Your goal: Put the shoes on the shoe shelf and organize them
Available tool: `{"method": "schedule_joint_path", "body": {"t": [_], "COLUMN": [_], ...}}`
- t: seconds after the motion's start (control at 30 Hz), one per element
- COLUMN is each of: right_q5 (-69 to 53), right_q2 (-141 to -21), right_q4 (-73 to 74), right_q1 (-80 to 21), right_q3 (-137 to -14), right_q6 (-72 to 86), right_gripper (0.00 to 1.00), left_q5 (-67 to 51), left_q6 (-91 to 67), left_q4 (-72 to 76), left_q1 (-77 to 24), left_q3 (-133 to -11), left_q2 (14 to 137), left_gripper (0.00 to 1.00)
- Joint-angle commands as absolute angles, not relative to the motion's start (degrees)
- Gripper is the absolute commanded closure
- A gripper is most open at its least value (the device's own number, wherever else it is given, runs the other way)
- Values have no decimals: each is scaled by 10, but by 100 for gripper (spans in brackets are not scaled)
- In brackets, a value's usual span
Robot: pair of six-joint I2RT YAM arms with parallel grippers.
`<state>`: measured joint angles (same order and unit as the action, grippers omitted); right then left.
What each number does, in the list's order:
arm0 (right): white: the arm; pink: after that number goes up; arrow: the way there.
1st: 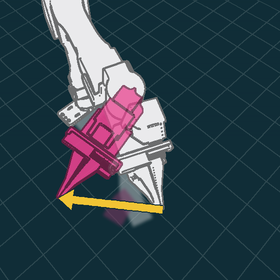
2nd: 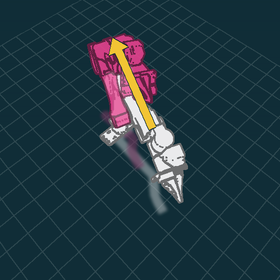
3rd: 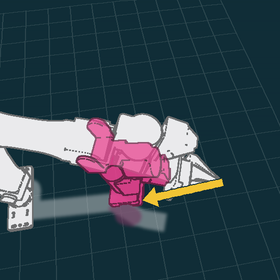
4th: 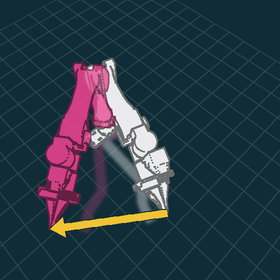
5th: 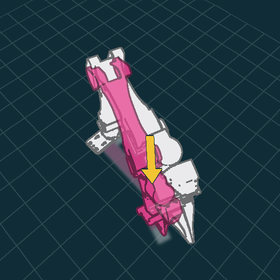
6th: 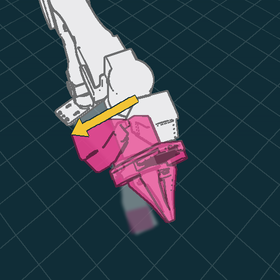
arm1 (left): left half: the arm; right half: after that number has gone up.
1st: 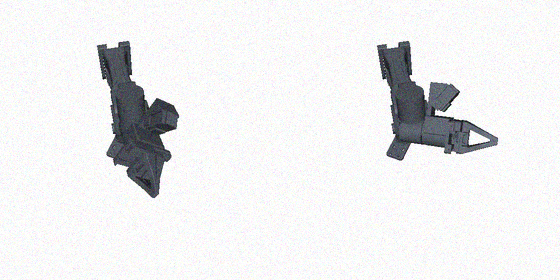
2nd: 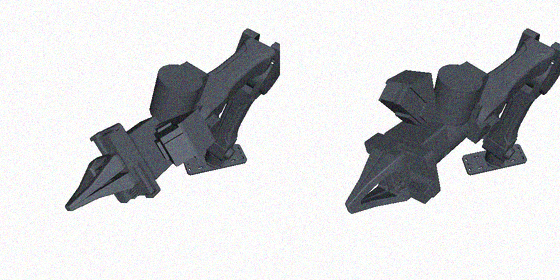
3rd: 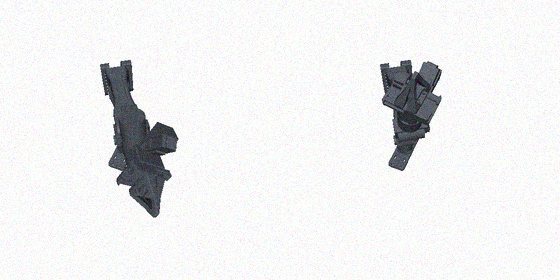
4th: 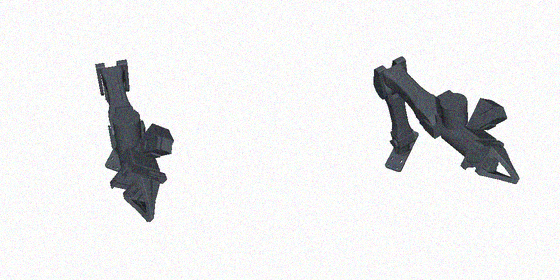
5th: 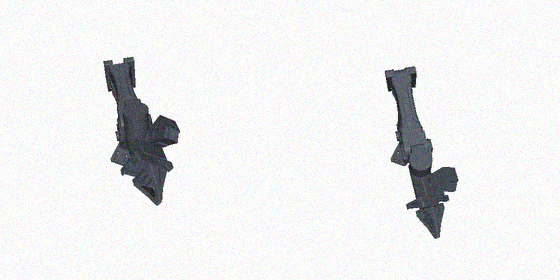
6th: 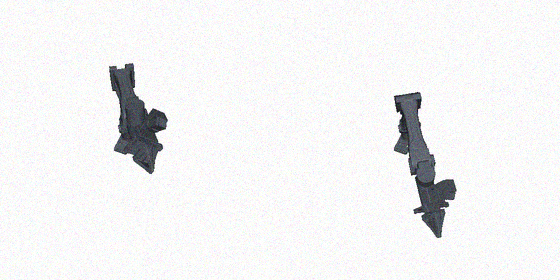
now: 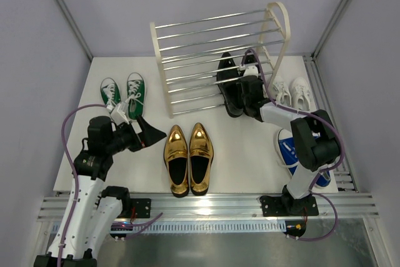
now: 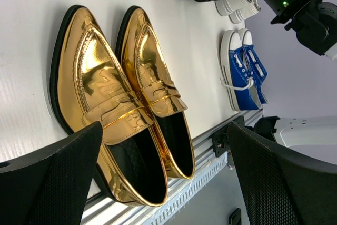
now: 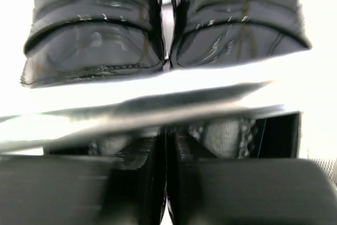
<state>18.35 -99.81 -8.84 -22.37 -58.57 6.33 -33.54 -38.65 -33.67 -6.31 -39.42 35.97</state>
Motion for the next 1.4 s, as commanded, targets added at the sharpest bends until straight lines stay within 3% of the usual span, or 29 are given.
{"method": "schedule_joint_path", "body": {"t": [0.0, 0.1, 0.47, 0.77, 1.07, 1.23, 1.37], "right_q5": [195, 189, 191, 356, 293, 254, 226], "right_q2": [-978, -963, -848, -729, -850, -871, -891], "right_q4": [-235, -246, -232, -149, 15, -127, -321], "right_q1": [-223, -223, -225, -228, -145, -127, -127], "right_q3": [-622, -602, -530, -468, -599, -542, -481], "right_q6": [64, 61, 75, 115, 122, 85, 48], "right_gripper": [68, 46, 20, 18, 16, 15, 19], "left_q5": [-337, -336, -336, -344, -346, -345, -347], "left_q6": [-383, -382, -385, -402, -403, -399, -396], "left_q4": [-339, -340, -333, -307, -307, -308, -308], "left_q1": [-63, -63, -63, -63, -63, -63, -62], "left_q3": [-409, -408, -404, -401, -401, -397, -401], "left_q2": [352, 350, 351, 363, 358, 353, 359], "left_gripper": [0, 0, 0, 0, 0, 0, 0]}}
